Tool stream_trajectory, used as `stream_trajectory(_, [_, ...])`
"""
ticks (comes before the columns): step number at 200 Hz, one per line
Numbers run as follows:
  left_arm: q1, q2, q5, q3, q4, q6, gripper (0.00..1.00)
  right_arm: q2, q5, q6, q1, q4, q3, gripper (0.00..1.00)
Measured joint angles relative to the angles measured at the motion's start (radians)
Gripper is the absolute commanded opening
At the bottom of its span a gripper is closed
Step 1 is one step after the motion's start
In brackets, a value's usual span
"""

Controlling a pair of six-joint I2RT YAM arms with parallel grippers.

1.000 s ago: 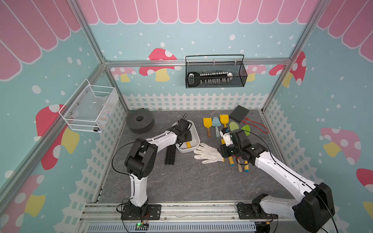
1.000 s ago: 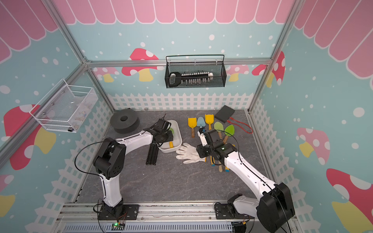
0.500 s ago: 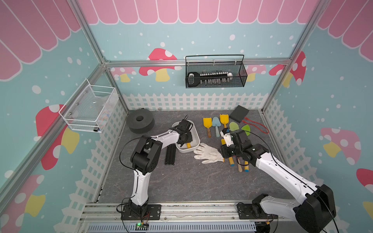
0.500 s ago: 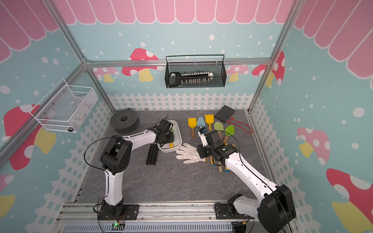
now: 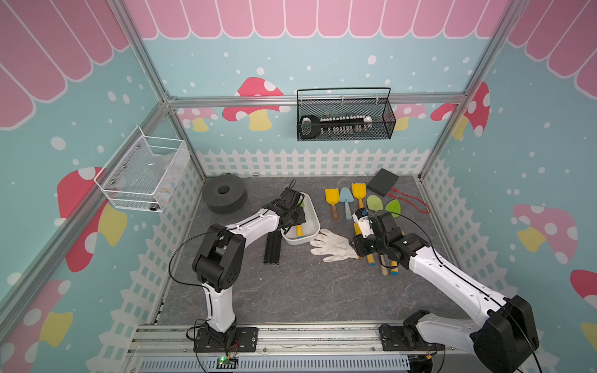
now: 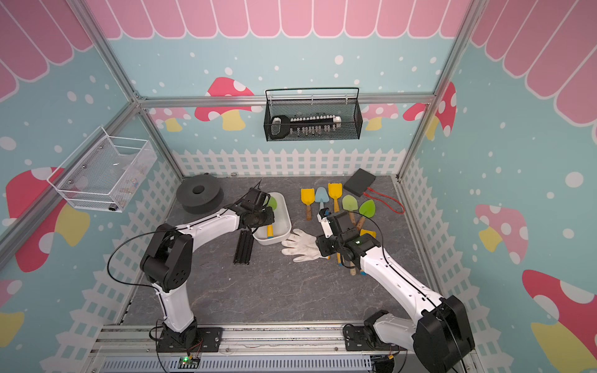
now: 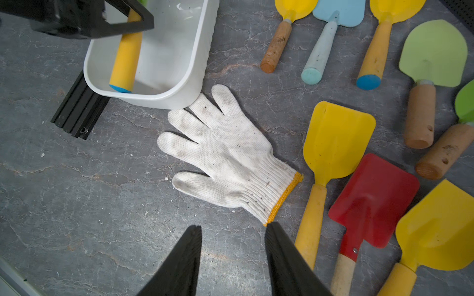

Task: Take the shovel out of the storage box
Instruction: Pick up the shovel from the storage box.

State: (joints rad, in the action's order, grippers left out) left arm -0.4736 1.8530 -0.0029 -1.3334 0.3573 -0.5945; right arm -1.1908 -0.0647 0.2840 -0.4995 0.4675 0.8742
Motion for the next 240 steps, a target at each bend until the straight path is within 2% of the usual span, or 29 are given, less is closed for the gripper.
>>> stream_trajectory(43, [-0.006, -0.177, 0.018, 0.135, -0.111, 0.0, 0.0, 0.073, -0.04, -0.013, 0.0, -0.064, -0.051, 0.47])
stream_trajectory(113, [-0.047, -0.452, 0.096, 0.502, -0.409, 0.007, 0.0, 0.168, -0.158, -0.032, -0.006, -0.194, -0.118, 0.51])
stream_trajectory(150, [-0.08, -0.492, 0.177, 0.604, -0.563, 0.05, 0.0, 0.128, -0.284, -0.045, -0.006, -0.253, -0.122, 0.58])
stream_trajectory(182, [-0.117, -0.507, 0.255, 0.65, -0.688, 0.106, 0.0, 0.106, -0.384, -0.044, -0.006, -0.301, -0.13, 0.59])
stream_trajectory(240, [-0.122, -0.497, 0.367, 0.702, -0.886, 0.101, 0.0, 0.058, -0.58, -0.011, -0.006, -0.425, -0.153, 0.55])
